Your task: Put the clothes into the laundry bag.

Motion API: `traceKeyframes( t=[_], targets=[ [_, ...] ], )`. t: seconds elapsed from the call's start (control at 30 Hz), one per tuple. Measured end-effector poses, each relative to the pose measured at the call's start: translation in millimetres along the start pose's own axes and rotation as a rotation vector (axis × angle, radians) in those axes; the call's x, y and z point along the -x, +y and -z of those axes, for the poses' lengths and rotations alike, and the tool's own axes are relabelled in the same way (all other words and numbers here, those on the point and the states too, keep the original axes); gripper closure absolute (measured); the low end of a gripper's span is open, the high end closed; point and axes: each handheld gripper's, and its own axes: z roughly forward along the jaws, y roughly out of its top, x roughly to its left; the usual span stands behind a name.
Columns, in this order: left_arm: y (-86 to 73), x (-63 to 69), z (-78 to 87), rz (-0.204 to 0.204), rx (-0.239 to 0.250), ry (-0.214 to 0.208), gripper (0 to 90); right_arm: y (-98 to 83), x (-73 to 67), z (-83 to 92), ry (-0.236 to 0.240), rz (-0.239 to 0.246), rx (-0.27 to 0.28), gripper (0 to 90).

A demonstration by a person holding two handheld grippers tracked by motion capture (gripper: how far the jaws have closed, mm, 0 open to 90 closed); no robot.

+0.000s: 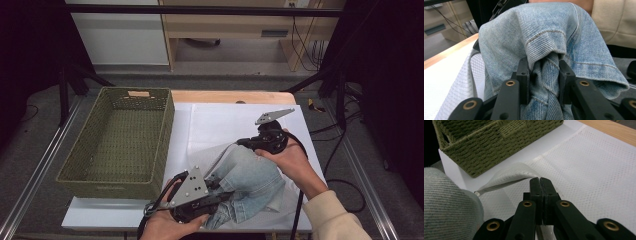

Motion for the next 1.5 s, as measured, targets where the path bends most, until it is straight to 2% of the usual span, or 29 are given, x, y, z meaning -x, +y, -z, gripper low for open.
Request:
traceKeyframes(
  t=[0.5,0.77,0.87,1.0,1.13,1.3,1.5],
  targets=[
    [-2.2,-5.5,-6.2,0.0,-0.027,0.015,68.7,1.6,1.3,2.3,-0.024,0.001,0.007,89.5],
    [0.9,-9.6,-25.9,0.025,-0.055,0.021,68.6,3.4,0.4,5.1,-0.049,0.001,0.017,89.6],
    [1.6,-9.8,-34.5,0.021,-0.07,0.027,68.6,3.0,0.1,5.8,-0.063,0.006,0.017,89.5],
    [1.1,-12.4,-43.4,0.05,-0.06,0.043,68.6,1.6,1.9,7.1,-0.083,0.008,0.02,89.6],
    [-2.5,-10.8,-50.6,0.056,-0.071,0.067,68.5,0.2,3.5,10.2,-0.097,0.012,0.023,89.6],
    [-9.8,-4.9,-59.8,0.037,-0.113,0.09,68.5,-0.8,1.9,11.9,-0.099,0.028,0.019,89.6],
    [-15.9,-4.4,-68.5,0.064,-0.127,0.095,68.5,-1.2,-0.4,12.4,-0.095,0.036,0.018,89.6]
  ],
)
